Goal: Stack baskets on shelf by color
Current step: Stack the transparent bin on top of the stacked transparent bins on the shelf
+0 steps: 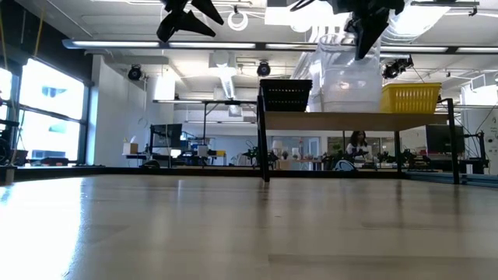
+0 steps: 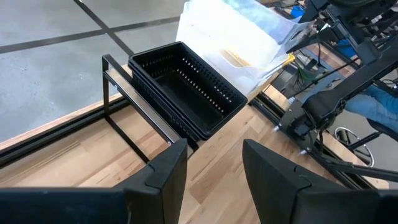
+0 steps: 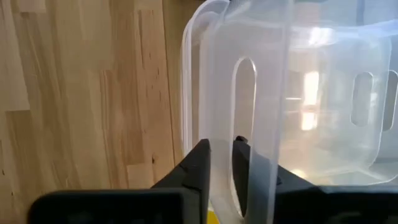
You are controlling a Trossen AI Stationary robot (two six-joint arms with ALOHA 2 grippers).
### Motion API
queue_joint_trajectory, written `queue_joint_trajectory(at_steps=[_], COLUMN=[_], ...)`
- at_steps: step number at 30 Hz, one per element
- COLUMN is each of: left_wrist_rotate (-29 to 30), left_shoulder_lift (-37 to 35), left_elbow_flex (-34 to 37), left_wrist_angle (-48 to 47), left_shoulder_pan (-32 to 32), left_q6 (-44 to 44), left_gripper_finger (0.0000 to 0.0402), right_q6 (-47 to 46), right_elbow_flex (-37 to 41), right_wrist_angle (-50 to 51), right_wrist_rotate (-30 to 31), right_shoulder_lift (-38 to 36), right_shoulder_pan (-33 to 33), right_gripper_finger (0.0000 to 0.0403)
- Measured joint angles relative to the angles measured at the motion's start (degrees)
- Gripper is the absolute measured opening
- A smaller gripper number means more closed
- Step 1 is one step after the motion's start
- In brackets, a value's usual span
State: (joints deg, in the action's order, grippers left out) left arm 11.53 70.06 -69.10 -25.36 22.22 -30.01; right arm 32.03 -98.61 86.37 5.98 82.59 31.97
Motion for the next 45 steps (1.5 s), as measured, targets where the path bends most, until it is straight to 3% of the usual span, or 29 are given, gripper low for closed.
queue_joint_trajectory(at_steps=[8, 22, 40, 45], left_wrist_rotate=[0.0, -0.2, -4.6, -5.1], left_shoulder_lift=[0.0, 0.0, 0.0, 0.0], left_elbow_flex=[0.0, 0.0, 0.0, 0.0], left_wrist_angle=[0.0, 0.0, 0.0, 0.0], left_shoulder_pan=[0.0, 0.7, 5.6, 5.6], left_q6=[0.2, 0.2, 0.2, 0.2], left_gripper_finger=[0.0145, 0.0145, 0.0145, 0.0145], right_q6=[1.5, -0.1, -4.9, -10.7], right_elbow_flex=[0.0, 0.0, 0.0, 0.0], right_wrist_angle=[0.0, 1.5, -0.1, -2.0], right_wrist_rotate=[1.9, 2.9, 3.5, 9.9], right_shoulder_lift=[0.0, -0.1, -4.5, -6.1], right_shoulder_pan=[-0.1, -0.2, -0.2, -0.1], right_gripper_finger=[0.008, 0.0081, 0.0081, 0.0081])
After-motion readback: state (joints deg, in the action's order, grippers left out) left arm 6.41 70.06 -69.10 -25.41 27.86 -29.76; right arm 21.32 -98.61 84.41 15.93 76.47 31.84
